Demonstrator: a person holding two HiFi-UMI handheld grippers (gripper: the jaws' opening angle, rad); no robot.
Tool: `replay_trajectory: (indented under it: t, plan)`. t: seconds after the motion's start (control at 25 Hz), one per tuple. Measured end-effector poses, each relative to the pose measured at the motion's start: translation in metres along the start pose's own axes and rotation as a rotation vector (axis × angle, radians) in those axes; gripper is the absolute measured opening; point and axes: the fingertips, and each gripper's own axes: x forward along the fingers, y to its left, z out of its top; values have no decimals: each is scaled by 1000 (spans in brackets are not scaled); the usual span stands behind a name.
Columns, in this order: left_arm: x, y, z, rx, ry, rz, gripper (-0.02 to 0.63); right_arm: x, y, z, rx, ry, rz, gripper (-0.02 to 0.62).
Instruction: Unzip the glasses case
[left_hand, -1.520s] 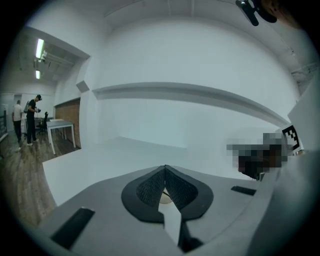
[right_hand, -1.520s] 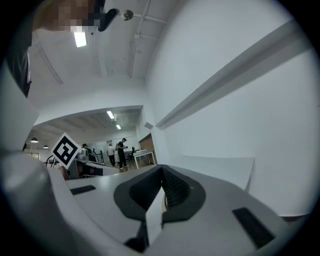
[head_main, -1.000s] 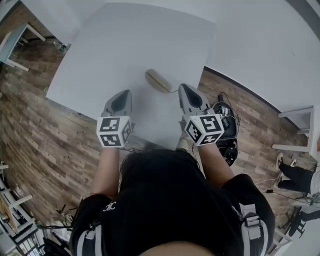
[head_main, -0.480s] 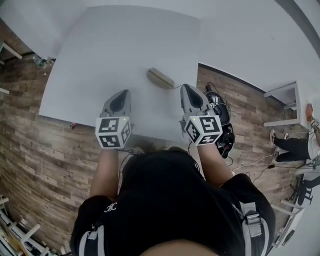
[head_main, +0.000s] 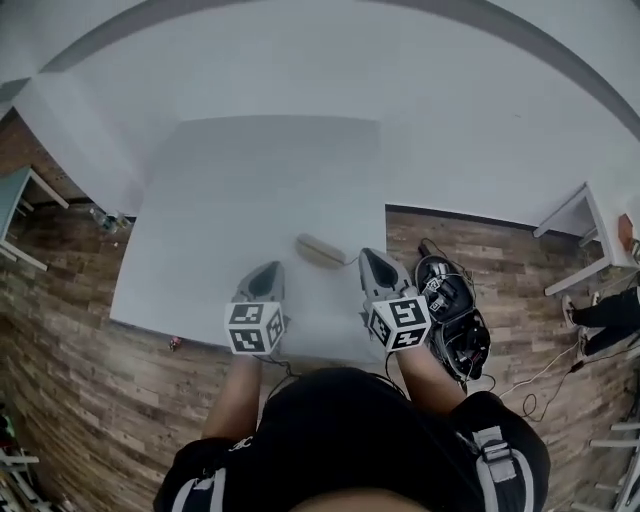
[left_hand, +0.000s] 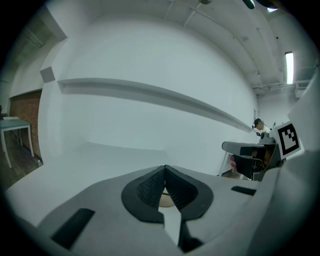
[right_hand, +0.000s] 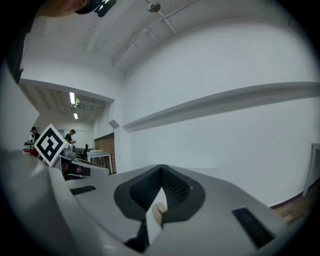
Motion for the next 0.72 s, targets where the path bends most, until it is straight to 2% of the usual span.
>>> replay_trajectory:
  t: [0.16,0.44,0.72]
  plan:
    - [8,-14,6,28,19,-12,2,-3,-12,0,33,15,-5,12]
    - [9,-14,2,68,15,16,2,4,-4,1,-4,2,22,12]
    - [4,-7,-4,-27,28,4,2,4,8,2,-9,8,46,12]
